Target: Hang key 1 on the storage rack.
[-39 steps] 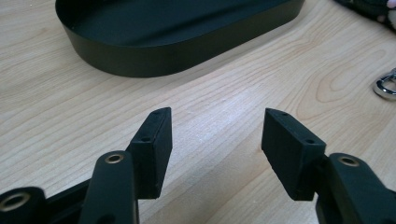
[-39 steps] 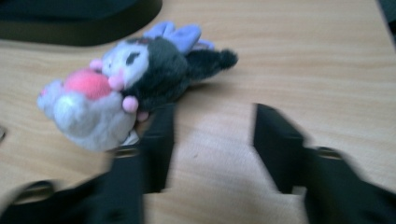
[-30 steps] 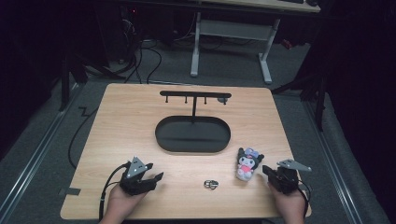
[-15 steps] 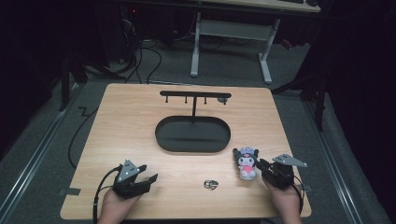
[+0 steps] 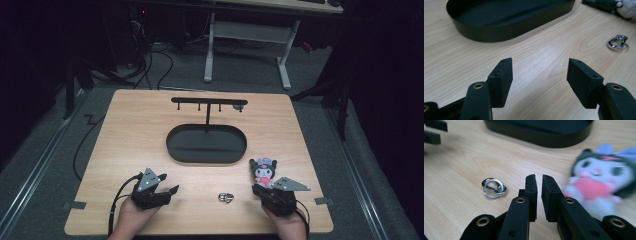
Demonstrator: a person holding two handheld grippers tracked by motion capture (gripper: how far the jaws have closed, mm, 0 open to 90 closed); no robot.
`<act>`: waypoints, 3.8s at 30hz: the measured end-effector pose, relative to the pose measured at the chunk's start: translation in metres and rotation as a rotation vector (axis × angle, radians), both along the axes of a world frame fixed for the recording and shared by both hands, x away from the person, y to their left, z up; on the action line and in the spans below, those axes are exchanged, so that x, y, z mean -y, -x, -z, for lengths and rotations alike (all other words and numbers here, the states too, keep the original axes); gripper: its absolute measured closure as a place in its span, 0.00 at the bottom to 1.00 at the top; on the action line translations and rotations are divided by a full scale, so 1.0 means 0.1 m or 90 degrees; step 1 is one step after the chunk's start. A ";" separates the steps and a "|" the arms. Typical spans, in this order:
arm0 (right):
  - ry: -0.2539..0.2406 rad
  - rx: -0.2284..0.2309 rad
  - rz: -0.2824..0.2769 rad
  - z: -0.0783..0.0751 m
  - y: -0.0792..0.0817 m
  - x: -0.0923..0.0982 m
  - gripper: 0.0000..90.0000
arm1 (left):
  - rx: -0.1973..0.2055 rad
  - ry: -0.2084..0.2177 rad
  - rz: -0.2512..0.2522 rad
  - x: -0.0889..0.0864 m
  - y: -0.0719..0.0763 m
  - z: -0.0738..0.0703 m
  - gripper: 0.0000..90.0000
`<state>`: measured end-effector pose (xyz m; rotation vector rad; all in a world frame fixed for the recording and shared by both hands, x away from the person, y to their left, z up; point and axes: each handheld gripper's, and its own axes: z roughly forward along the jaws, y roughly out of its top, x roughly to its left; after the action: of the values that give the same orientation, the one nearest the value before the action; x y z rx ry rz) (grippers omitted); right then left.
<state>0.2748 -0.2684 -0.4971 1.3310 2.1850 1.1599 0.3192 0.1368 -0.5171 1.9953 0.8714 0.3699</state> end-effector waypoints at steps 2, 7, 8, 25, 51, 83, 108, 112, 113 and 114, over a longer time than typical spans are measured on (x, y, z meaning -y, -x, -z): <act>0.008 -0.013 -0.010 0.05 -0.05 -0.05 0.92 | -0.003 0.003 -0.006 -0.04 0.01 0.00 0.43; 0.025 -0.028 0.000 0.13 -0.09 0.00 0.90 | -0.007 0.006 -0.008 -0.06 0.00 0.00 0.43; 0.025 -0.026 0.005 0.14 -0.09 0.03 0.90 | -0.006 0.004 -0.007 -0.05 -0.01 0.00 0.43; 0.032 -0.020 0.044 0.17 -0.04 0.28 0.78 | 0.010 0.005 -0.002 0.05 -0.02 -0.06 0.35; 0.121 -0.067 0.027 0.07 -0.16 -0.04 0.65 | 0.040 0.002 0.036 -0.12 0.02 -0.06 0.34; 0.220 -0.255 -0.051 -0.46 -0.42 -0.14 0.40 | 0.040 0.004 0.054 -0.12 0.00 -0.06 0.33; 0.253 -0.279 0.022 -0.60 -0.60 0.38 0.30 | 0.038 -0.008 0.076 -0.10 0.01 -0.04 0.33; 0.254 -0.288 0.029 -0.54 -0.62 0.41 0.31 | 0.035 -0.011 0.081 -0.09 0.01 -0.03 0.33; 0.250 -0.291 0.028 -0.52 -0.63 0.41 0.31 | 0.035 -0.011 0.082 -0.09 0.01 -0.03 0.33; 0.248 -0.292 0.027 -0.50 -0.64 0.42 0.31 | 0.035 -0.011 0.082 -0.09 0.01 -0.03 0.33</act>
<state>0.3385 -0.3103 -0.4474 1.5601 2.5022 0.3971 0.3186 0.1455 -0.5141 2.0351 0.7034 0.3576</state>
